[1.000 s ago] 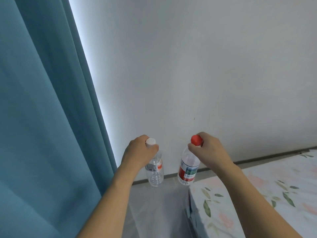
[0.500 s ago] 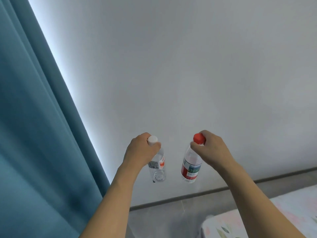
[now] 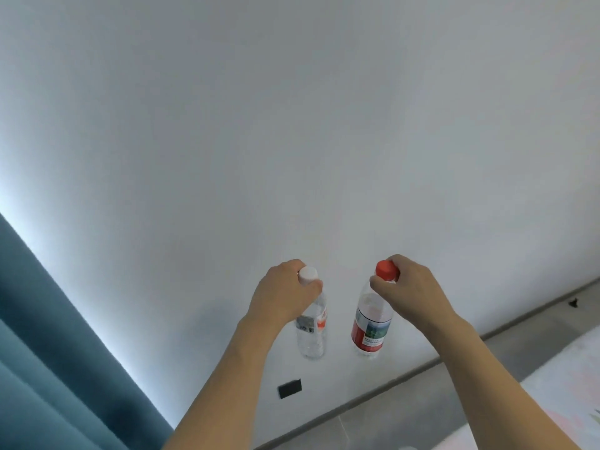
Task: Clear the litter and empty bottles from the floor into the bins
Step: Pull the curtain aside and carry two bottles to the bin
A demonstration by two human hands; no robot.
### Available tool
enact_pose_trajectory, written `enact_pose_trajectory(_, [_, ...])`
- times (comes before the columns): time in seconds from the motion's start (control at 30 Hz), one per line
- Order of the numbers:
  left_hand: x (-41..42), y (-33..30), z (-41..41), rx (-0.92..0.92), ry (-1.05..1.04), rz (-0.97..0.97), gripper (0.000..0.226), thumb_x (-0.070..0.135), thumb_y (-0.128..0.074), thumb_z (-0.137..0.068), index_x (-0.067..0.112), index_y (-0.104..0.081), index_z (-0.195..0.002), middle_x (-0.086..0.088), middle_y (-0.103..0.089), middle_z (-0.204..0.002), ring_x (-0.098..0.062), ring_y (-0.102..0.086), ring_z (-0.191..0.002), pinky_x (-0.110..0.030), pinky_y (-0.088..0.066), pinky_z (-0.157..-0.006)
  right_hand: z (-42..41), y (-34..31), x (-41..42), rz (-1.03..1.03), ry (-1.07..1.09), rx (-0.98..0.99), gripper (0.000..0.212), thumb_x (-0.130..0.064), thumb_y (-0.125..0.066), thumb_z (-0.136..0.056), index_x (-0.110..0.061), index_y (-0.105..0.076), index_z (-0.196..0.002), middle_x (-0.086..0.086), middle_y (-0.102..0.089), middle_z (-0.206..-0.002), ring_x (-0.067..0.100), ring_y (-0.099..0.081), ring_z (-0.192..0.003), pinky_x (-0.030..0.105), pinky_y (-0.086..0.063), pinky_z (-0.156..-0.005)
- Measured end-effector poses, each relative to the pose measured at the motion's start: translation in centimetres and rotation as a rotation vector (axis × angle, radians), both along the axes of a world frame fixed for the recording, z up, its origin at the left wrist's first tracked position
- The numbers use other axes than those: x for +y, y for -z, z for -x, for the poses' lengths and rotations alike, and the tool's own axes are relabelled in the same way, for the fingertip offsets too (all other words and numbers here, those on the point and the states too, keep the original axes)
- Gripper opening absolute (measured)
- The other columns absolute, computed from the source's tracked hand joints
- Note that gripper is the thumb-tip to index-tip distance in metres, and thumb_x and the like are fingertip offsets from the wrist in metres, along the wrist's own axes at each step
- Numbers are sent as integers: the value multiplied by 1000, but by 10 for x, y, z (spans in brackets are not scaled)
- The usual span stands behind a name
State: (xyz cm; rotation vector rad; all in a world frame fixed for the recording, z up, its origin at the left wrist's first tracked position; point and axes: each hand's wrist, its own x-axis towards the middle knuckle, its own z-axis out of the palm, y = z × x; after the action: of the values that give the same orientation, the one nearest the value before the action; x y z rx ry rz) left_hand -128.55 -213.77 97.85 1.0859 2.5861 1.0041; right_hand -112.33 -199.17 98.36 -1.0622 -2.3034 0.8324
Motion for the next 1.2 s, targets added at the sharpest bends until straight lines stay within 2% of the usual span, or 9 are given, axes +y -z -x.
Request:
enact_pose_trajectory(0.1, [18, -7, 27, 15, 70, -10, 15, 39, -61, -81, 24, -60, -85, 9, -61, -77, -12, -58, -71, -25, -43, -58, 18, -6, 6, 15, 56, 22, 14, -31, -59, -78, -19, -55, -80, -1, -60, -76, 18, -53, -65, 30, -44, -57])
enact_pose_trajectory(0.33, [53, -6, 58, 8, 241, 0, 16, 38, -60, -80, 22, -60, -82, 7, -63, -77, -16, -61, -73, -28, -47, -62, 40, -5, 14, 39, 191, 29, 17, -32, -58, -78, -17, -55, -83, 1, -60, -77, 19, -51, -62, 30, -43, -56])
enact_pose_trajectory(0.53, [85, -13, 70, 28, 366, 1, 18, 38, -60, -81, 21, -60, -81, 7, -62, -74, -16, -57, -69, -28, -46, -61, 38, -6, 29, 16, 314, 2, 18, -33, -58, -78, -16, -56, -84, 1, -62, -79, 23, -59, -73, 32, -45, -59])
enact_pose_trajectory(0.87, [147, -20, 79, 46, 457, -17, 17, 40, -61, -81, 24, -57, -77, 9, -59, -71, -13, -55, -67, -26, -39, -55, 46, -9, 74, -7, 369, -20, 18, -34, -58, -79, -17, -56, -86, -1, -61, -81, 23, -60, -76, 32, -48, -61])
enact_pose_trajectory(1.03, [208, -19, 70, 58, 516, -15, 25, 38, -61, -81, 24, -47, -67, 9, -51, -63, -13, -48, -60, -25, -33, -52, 32, -7, 123, -8, 433, -8, 17, -33, -58, -79, -18, -56, -87, -2, -61, -81, 22, -60, -77, 34, -49, -64])
enact_pose_trajectory(1.2, [300, -16, 44, 63, 631, 16, 18, 39, -61, -81, 23, -54, -75, 9, -57, -71, -13, -54, -66, -26, -38, -55, 6, -4, 195, 0, 519, 13, 16, -33, -58, -79, -18, -56, -86, -2, -60, -80, 20, -59, -76, 33, -48, -63])
